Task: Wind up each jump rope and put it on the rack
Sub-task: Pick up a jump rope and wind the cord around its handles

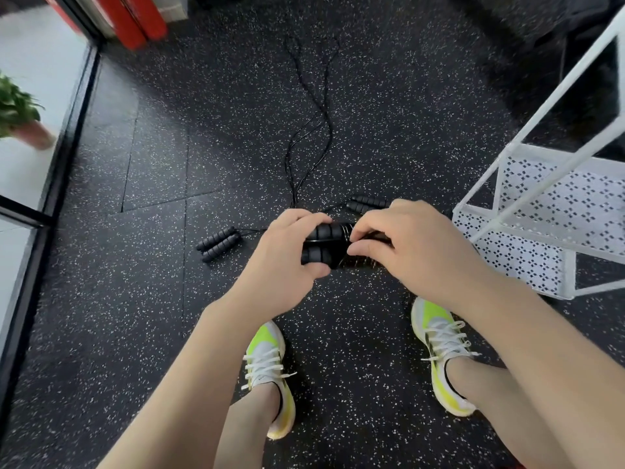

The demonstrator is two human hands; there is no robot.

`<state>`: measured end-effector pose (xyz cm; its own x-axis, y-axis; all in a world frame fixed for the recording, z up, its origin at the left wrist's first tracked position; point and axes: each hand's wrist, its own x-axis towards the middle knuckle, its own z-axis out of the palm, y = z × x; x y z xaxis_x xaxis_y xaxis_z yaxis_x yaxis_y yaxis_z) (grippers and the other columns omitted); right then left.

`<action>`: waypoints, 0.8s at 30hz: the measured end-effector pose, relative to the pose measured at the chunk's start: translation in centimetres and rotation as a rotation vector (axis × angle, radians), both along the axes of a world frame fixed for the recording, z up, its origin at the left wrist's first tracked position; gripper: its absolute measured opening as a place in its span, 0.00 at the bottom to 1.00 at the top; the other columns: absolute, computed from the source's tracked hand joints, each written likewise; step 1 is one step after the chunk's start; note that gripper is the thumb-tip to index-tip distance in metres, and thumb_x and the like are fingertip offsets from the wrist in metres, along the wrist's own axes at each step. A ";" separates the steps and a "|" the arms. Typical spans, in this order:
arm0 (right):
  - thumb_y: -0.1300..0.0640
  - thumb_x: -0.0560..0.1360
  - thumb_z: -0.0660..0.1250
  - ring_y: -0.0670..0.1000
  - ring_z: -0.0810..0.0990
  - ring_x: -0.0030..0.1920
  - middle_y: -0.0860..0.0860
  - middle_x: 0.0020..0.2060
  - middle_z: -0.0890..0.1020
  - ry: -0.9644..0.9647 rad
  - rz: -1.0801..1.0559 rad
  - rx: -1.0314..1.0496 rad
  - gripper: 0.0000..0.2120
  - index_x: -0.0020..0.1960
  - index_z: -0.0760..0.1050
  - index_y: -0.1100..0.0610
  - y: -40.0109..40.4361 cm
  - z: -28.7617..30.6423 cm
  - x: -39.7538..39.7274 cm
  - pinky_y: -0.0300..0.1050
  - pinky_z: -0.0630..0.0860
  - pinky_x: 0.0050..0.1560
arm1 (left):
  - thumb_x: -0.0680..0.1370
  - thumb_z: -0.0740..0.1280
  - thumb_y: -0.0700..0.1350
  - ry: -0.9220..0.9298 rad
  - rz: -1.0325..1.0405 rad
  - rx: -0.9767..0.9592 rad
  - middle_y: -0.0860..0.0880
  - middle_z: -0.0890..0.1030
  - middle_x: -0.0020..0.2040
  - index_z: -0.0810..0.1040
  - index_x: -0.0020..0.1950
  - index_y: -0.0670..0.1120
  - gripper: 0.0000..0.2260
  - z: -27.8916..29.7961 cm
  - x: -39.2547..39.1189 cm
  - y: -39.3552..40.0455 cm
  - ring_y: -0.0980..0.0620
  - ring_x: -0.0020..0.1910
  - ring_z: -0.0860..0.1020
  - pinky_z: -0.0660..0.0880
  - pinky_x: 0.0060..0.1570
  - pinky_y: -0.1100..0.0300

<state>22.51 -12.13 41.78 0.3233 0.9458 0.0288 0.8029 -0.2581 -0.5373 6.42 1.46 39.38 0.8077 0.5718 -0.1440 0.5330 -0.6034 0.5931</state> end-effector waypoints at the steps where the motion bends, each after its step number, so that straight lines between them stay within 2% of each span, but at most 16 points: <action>1: 0.42 0.75 0.69 0.49 0.73 0.44 0.41 0.38 0.77 -0.023 0.010 0.026 0.07 0.49 0.82 0.43 0.0 -0.1 0.4 0.51 0.71 0.47 | 0.71 0.79 0.41 0.008 -0.023 -0.004 0.59 0.72 0.65 0.75 0.70 0.55 0.30 0.0 0.0 -0.1 0.57 0.63 0.71 0.63 0.63 0.65; 6: 0.34 0.72 0.64 0.46 0.68 0.48 0.37 0.37 0.78 -0.100 0.019 0.011 0.14 0.45 0.82 0.41 0.1 -0.6 1.7 0.49 0.62 0.53 | 0.69 0.80 0.41 0.029 -0.107 -0.045 0.59 0.74 0.64 0.77 0.69 0.56 0.30 0.3 0.0 -0.2 0.60 0.62 0.71 0.57 0.57 0.80; 8: 0.34 0.72 0.64 0.46 0.67 0.49 0.38 0.38 0.78 -0.105 0.025 -0.004 0.13 0.45 0.82 0.40 0.0 -0.6 1.8 0.48 0.60 0.55 | 0.68 0.80 0.40 0.022 -0.133 -0.064 0.59 0.75 0.64 0.77 0.69 0.55 0.31 0.4 0.0 -0.2 0.60 0.62 0.73 0.59 0.59 0.80; 11: 0.35 0.72 0.63 0.46 0.69 0.52 0.38 0.40 0.80 -0.069 0.049 -0.024 0.14 0.46 0.82 0.40 0.1 -0.9 2.2 0.48 0.60 0.58 | 0.67 0.81 0.39 -0.003 -0.157 -0.123 0.61 0.77 0.62 0.78 0.67 0.56 0.31 0.6 -0.2 -0.3 0.62 0.62 0.74 0.65 0.63 0.73; 15: 0.39 0.72 0.70 0.45 0.71 0.52 0.38 0.41 0.82 0.088 0.070 0.000 0.10 0.46 0.84 0.42 0.0 -0.8 2.6 0.47 0.66 0.58 | 0.67 0.80 0.32 -0.051 -0.159 -0.295 0.59 0.79 0.61 0.80 0.64 0.53 0.30 1.6 -0.4 -0.5 0.65 0.60 0.77 0.70 0.56 0.76; 18: 0.46 0.69 0.77 0.41 0.76 0.49 0.40 0.40 0.83 0.325 0.020 0.025 0.05 0.44 0.86 0.44 -0.2 -0.1 2.7 0.38 0.70 0.53 | 0.68 0.79 0.33 -0.070 -0.170 -0.422 0.59 0.80 0.61 0.81 0.64 0.55 0.29 2.5 -0.8 -0.3 0.62 0.61 0.79 0.76 0.60 0.65; 20: 0.50 0.69 0.78 0.42 0.80 0.41 0.41 0.38 0.84 0.490 0.016 0.023 0.04 0.43 0.86 0.46 -0.2 0.3 2.9 0.36 0.73 0.47 | 0.69 0.80 0.34 -0.100 -0.180 -0.493 0.59 0.80 0.62 0.80 0.65 0.56 0.29 2.9 -1.0 -0.1 0.57 0.63 0.79 0.77 0.64 0.54; 22: 0.53 0.69 0.78 0.42 0.79 0.34 0.43 0.34 0.85 0.618 0.031 0.032 0.04 0.44 0.86 0.50 -0.2 0.7 3.1 0.33 0.74 0.42 | 0.69 0.80 0.34 -0.158 -0.190 -0.582 0.55 0.80 0.64 0.80 0.66 0.55 0.29 3.2 -1.2 0.1 0.51 0.65 0.79 0.76 0.66 0.44; 24: 0.55 0.69 0.77 0.41 0.81 0.35 0.46 0.34 0.86 0.743 0.051 0.058 0.05 0.44 0.86 0.53 -0.1 1.1 3.2 0.31 0.75 0.41 | 0.69 0.79 0.34 -0.221 -0.197 -0.695 0.49 0.80 0.65 0.79 0.67 0.51 0.29 3.3 -1.4 0.2 0.45 0.66 0.79 0.74 0.66 0.38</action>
